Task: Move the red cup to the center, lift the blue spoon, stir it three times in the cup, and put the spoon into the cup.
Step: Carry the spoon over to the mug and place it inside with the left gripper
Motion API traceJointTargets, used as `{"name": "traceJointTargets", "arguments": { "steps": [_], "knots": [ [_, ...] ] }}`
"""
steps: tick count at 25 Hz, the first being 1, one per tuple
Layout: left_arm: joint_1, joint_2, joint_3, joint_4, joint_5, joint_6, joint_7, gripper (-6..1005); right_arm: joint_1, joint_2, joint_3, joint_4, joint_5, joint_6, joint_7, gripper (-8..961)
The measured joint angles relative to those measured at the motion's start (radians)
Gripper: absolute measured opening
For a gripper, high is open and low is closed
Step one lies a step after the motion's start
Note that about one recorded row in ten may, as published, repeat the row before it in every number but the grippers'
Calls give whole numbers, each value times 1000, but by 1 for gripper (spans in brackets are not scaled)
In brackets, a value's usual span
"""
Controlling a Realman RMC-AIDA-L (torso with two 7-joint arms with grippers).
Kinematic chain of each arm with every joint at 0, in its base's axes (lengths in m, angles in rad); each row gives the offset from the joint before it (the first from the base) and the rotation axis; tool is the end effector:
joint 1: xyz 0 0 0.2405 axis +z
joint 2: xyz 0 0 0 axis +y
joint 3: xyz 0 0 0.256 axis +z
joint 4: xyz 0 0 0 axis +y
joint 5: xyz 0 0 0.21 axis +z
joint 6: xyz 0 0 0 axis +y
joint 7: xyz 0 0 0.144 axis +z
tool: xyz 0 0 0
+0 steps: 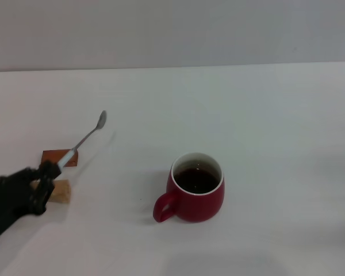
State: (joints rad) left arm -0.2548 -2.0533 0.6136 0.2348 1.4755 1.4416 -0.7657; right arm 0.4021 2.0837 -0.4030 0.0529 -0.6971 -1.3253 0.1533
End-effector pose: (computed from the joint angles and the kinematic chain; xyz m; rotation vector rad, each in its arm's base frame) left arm -0.3560 0.2523 -0.0044 -2.0660 -0.6673 -0.8570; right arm 0.3824 0.2923 0.0367 -1.2224 0.6006 0.6272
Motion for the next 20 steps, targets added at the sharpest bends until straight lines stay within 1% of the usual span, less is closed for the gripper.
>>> {"name": "traceJointTargets", "arguments": {
  "steps": [1, 2, 3, 4, 8, 9, 12, 13, 14, 17, 18, 20],
  "knots": [
    [0, 0, 0, 0, 0, 0, 0, 133, 0, 0, 0, 0, 0, 0, 0, -1],
    [-19, 0, 0, 5, 0, -9, -5, 133, -2, 0, 0, 1, -3, 0, 0, -1],
    [-53, 1, 2, 9, 1, -28, -15, 133, -4, 0, -1, 5, -12, 0, 0, -1],
    [-53, 1, 2, 9, 1, -28, -15, 133, -4, 0, -1, 5, -12, 0, 0, -1],
    [-143, 2, 13, 21, 3, -85, -42, 133, -11, 1, -2, 13, -35, 0, 0, -1],
    [-143, 2, 13, 21, 3, -85, -42, 133, -11, 1, -2, 13, -35, 0, 0, -1],
    [-189, 2, 14, 32, 3, -106, -63, 133, -17, 1, -2, 16, -55, -2, 0, -1],
    [-215, 1, 11, 36, 2, -113, -69, 133, -19, 2, -2, 16, -64, -3, 0, -1],
    [-215, 1, 11, 36, 2, -113, -69, 133, -19, 2, -2, 16, -64, -3, 0, -1],
    [-253, -2, 7, 37, -2, -127, -80, 133, -20, 2, -2, 16, -68, -5, 0, -1],
    [-282, -3, 6, 37, -2, -141, -92, 133, -20, 2, -2, 16, -68, -6, 0, -1],
    [-294, -3, 5, 37, -3, -149, -96, 133, -20, 1, -2, 14, -70, -8, 0, -1]
  ]
}}
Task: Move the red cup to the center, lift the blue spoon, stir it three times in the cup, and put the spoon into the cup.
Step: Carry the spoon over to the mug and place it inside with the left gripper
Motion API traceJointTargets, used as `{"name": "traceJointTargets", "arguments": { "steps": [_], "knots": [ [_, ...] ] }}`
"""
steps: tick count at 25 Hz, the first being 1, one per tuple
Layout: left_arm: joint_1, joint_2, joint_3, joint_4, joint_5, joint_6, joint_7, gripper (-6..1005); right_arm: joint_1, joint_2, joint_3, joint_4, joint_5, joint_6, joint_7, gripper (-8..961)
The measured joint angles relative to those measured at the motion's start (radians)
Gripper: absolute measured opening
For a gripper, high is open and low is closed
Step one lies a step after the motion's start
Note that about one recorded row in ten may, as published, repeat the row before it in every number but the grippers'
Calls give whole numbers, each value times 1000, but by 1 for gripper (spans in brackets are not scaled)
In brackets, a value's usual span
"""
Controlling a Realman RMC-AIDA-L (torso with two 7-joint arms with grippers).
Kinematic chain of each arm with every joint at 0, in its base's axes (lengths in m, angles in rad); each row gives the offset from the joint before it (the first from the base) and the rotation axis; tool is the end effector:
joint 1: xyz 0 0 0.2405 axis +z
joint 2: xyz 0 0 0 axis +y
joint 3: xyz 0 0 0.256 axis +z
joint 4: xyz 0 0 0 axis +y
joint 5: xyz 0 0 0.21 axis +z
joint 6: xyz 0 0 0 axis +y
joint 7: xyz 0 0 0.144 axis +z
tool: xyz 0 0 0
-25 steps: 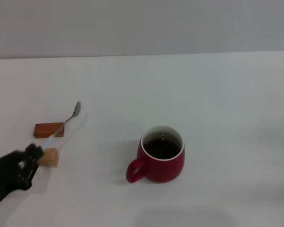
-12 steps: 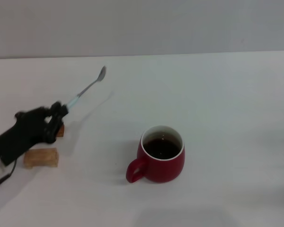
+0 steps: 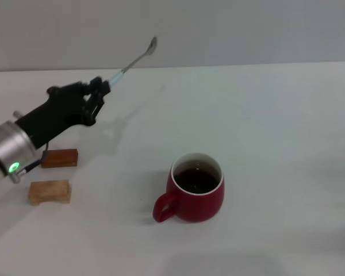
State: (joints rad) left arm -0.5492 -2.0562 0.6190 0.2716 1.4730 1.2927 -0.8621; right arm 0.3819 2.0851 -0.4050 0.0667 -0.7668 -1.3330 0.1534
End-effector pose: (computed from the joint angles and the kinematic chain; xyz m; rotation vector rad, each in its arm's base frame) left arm -0.2830 0.3592 -0.0025 -2.1538 -0.5236 -0.9098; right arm 0.3811 0.2850 0.0257 -1.2881 0.6023 0.6223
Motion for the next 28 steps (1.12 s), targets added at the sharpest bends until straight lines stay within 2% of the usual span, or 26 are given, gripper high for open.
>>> {"name": "traceJointTargets", "arguments": {
  "steps": [3, 9, 12, 13, 15, 17, 18, 19, 22, 23, 24, 27, 28],
  "knots": [
    [-54, 1, -2, 4, -1, -21, -15, 133, 2, -3, 0, -11, -11, -4, 3, 0],
    [-72, 1, -15, 43, -5, 5, -92, 133, 8, -5, 0, -22, -11, -4, 2, 0],
    [-75, 2, -4, 76, -3, 39, -198, 133, 10, -5, 0, -23, -11, -5, 3, 0],
    [-72, 8, 36, 120, 5, 43, -310, 133, 11, -5, 0, -24, -11, -5, 2, 0],
    [-71, 11, 52, 134, 6, 42, -344, 133, 12, -5, 0, -24, -11, -5, 2, 0],
    [-60, 31, 130, 186, 9, 45, -458, 133, 12, -5, 0, -24, -11, -5, 2, 0],
    [-50, 52, 186, 228, 15, 60, -552, 133, 12, -5, 0, -24, -11, -5, 2, 0],
    [-50, 52, 186, 228, 15, 60, -552, 133, 12, -5, 0, -24, -11, -5, 2, 0],
    [-41, 89, 239, 282, 50, 102, -669, 133, 12, -5, 0, -24, -11, -2, 2, 0],
    [-40, 111, 247, 314, 99, 133, -739, 133, 12, -5, 0, -24, -14, 2, 2, 0],
    [-40, 111, 247, 314, 99, 133, -739, 133, 12, -5, 0, -24, -14, 2, 2, 0],
    [-40, 131, 249, 368, 196, 170, -835, 133, 12, -5, 0, -24, -22, 4, 1, -1],
    [-43, 143, 249, 407, 278, 197, -895, 133, 12, -5, 0, -24, -24, 5, 0, -1]
  ]
}}
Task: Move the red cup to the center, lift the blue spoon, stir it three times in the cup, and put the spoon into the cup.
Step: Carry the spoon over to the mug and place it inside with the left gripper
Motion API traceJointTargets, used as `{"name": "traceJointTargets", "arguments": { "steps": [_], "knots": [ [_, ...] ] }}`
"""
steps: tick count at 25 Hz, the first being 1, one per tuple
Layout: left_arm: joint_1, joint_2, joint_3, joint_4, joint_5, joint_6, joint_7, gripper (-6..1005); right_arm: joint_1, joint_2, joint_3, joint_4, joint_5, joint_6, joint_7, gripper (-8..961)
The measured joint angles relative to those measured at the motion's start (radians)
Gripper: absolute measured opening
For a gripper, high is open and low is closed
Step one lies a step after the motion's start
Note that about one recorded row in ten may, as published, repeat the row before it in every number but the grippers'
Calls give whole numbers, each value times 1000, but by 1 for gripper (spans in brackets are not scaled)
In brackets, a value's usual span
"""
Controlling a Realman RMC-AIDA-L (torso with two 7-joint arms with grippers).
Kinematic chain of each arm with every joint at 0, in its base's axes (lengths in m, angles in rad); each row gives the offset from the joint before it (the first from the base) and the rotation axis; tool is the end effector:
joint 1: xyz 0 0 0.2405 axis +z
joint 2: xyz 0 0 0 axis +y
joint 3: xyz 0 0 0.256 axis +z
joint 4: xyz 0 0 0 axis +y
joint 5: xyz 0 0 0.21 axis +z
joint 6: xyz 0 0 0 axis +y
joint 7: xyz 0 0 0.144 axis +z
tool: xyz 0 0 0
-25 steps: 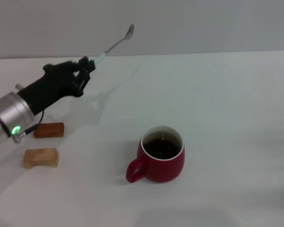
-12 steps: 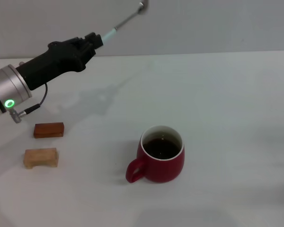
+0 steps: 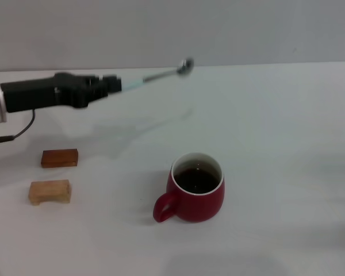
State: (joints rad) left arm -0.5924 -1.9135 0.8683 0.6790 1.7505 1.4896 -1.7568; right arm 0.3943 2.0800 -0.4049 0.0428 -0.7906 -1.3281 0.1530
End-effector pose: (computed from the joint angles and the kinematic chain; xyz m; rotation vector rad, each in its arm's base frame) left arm -0.2371 0.3793 0.0622 -2.6150 -0.8790 -0.7804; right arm 0.3771 0.2933 0.0308 -1.3128 0.5623 0.6244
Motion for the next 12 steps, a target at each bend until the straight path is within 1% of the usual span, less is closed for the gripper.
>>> {"name": "traceJointTargets", "arguments": {
  "steps": [1, 3, 6, 9, 10, 12],
  "knots": [
    [0, 0, 0, 0, 0, 0, 0, 133, 0, 0, 0, 0, 0, 0, 0, -1],
    [-5, 8, 0, 24, 59, 28, -37, 133, 0, 0, 0, 0, -1, 1, 0, 0],
    [-21, 27, -1, 66, 151, 96, -103, 133, 0, 0, 0, 0, -1, 3, -1, 0],
    [-37, 35, -4, 109, 206, 156, -149, 133, 0, 0, 0, 0, -1, 14, -1, -1],
    [-46, 35, -4, 149, 236, 192, -179, 133, 2, 0, 0, 0, -1, 25, -1, -1],
    [-49, 35, -3, 163, 248, 205, -189, 133, 4, 0, 0, -1, -3, 33, -1, -1]
  ]
}}
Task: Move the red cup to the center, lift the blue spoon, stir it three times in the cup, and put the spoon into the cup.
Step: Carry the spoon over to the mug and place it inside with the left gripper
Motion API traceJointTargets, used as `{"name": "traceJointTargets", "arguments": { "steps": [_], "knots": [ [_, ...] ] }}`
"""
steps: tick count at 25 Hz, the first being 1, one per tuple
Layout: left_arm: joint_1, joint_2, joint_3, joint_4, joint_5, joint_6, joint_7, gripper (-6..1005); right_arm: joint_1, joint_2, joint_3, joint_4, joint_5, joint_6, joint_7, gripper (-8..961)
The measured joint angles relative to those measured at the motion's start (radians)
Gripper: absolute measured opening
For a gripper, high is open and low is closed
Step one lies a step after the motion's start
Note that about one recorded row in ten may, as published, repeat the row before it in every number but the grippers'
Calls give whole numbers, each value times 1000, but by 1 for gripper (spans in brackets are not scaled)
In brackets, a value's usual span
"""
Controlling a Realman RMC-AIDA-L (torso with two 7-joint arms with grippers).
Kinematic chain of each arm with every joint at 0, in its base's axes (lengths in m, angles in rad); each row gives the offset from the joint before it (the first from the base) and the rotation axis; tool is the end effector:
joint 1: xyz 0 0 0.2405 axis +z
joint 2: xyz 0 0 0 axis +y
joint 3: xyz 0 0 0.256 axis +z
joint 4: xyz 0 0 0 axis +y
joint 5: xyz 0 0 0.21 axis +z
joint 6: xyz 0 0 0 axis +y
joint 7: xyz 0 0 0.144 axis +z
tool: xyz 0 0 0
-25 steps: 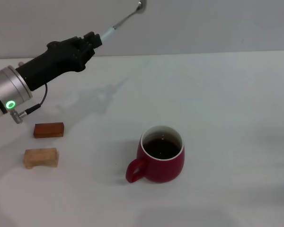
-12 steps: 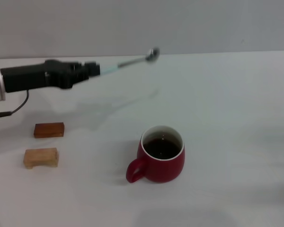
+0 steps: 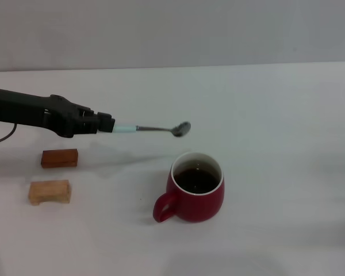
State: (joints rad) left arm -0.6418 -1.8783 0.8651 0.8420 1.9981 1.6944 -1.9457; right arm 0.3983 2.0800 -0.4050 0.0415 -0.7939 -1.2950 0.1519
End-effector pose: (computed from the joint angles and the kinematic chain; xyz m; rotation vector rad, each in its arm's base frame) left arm -0.2214 0.3696 0.0808 -2.8410 -0.9077 -0.4411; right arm 0.3795 0.2953 0.0280 -1.3251 0.5846 0.6044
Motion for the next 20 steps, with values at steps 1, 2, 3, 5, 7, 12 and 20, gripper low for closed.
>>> {"name": "traceJointTargets", "arguments": {
  "steps": [1, 2, 3, 5, 7, 12, 20],
  "knots": [
    [-9, 0, 0, 15, 18, 18, -14, 133, 0, 0, 0, 0, 0, 0, 0, 0],
    [-15, 0, -1, 23, 28, 28, -21, 133, 1, 0, 0, 0, -2, 4, 0, 0],
    [-29, 0, -3, 32, 38, 48, -32, 133, 3, 0, 0, -1, -7, 7, 0, 0],
    [-35, 0, -4, 36, 38, 55, -37, 133, 4, 0, 0, -1, -7, 9, 0, 0],
    [-46, 0, -12, 53, 38, 69, -45, 133, 6, 0, 0, -2, -8, 17, 0, 0],
    [-77, 4, -54, 88, 41, 108, -74, 134, 7, 0, 0, -2, -11, 32, 0, -1],
    [-155, 24, -55, 121, 131, 180, -153, 134, 6, 2, 0, -2, -21, 34, 0, -1]
  ]
}}
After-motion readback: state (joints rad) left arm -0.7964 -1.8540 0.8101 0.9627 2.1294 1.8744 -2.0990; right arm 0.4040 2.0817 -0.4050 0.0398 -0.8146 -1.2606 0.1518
